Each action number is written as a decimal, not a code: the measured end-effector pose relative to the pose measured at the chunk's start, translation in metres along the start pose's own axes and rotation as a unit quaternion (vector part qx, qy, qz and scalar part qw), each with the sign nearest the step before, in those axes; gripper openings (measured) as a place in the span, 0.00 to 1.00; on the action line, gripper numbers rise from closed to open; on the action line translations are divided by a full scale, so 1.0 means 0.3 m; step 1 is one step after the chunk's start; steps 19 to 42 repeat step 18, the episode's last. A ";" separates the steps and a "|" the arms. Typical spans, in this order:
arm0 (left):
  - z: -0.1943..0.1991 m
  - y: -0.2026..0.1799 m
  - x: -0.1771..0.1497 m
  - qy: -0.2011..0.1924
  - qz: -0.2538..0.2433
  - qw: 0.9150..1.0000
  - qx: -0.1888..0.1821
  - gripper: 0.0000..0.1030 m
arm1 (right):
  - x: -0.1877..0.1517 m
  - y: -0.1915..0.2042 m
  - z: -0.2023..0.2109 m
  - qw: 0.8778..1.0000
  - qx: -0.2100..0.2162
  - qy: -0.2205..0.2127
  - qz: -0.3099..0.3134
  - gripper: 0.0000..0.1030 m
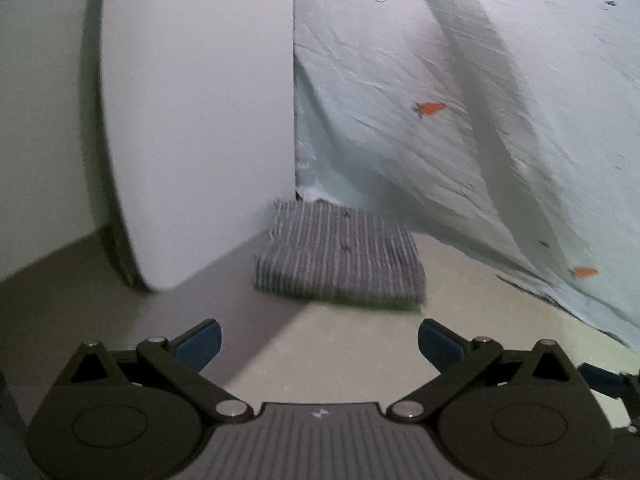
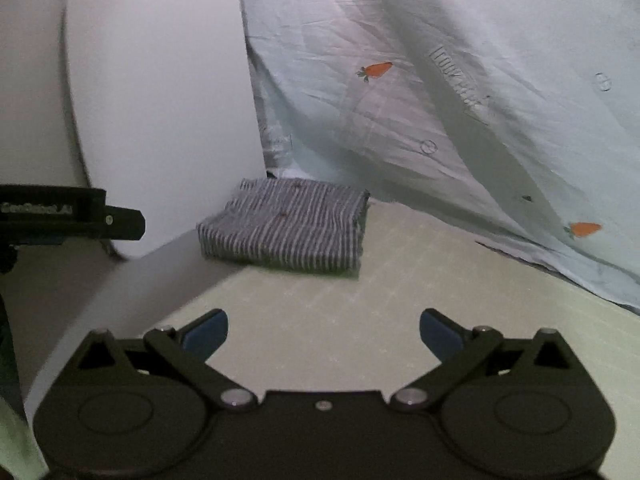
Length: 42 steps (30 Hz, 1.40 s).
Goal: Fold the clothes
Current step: 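Set the folded shirt down beside the white board and open both grippers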
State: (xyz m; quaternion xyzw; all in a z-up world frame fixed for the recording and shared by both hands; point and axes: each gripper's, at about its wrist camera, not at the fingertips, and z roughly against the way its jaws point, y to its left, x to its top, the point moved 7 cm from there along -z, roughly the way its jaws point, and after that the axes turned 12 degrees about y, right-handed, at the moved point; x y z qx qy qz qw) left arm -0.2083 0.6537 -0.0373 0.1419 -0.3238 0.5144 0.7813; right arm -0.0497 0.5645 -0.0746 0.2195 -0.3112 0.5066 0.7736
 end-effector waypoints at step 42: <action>0.123 -0.026 -0.194 0.010 -0.037 0.999 0.000 1.00 | -0.186 -0.009 0.182 0.999 -0.047 -0.008 -0.012 1.00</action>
